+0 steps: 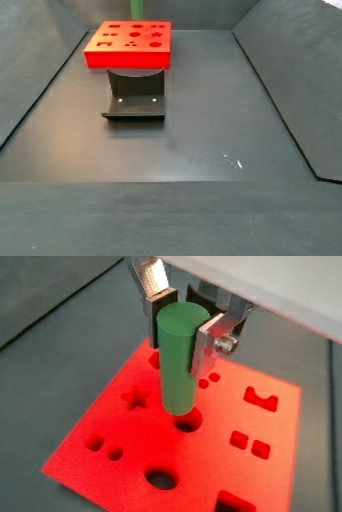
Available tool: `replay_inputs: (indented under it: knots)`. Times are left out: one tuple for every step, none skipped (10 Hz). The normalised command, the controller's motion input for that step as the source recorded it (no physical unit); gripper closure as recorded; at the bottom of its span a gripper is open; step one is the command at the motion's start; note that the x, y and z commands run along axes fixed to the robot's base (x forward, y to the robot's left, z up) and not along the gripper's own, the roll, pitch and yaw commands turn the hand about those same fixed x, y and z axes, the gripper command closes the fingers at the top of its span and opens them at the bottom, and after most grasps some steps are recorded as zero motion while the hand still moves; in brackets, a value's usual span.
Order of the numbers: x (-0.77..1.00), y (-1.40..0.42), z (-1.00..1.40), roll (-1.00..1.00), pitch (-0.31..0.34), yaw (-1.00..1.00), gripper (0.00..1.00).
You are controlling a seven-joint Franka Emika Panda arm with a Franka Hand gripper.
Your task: Insert the round object.
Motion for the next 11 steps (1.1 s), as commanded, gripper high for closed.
replay_inputs:
  knots:
    - [0.83, 0.13, -0.41, 0.00, 0.236, 0.01, 1.00]
    - [0.75, 0.12, -0.31, 0.00, 0.219, 0.03, 1.00]
    - [0.69, 0.09, -0.20, -0.03, 0.200, 0.01, 1.00]
    - [0.07, 0.00, 0.00, 0.00, 0.046, -0.05, 1.00]
    - [-0.01, 0.00, -0.02, 0.00, -0.011, 0.00, 1.00]
    - [0.00, -0.02, -0.13, -0.04, -0.029, 0.00, 1.00]
    - [0.05, 0.00, -0.19, 0.00, -0.017, 0.00, 1.00]
    - [0.00, 0.00, -0.17, 0.00, 0.000, 0.00, 1.00]
    - [0.00, 0.00, -0.12, 0.00, 0.000, 0.00, 1.00]
    - [-0.10, 0.00, -0.08, -0.01, -0.010, -0.04, 1.00]
    - [0.00, -0.03, -0.25, 0.00, -0.053, 0.00, 1.00]
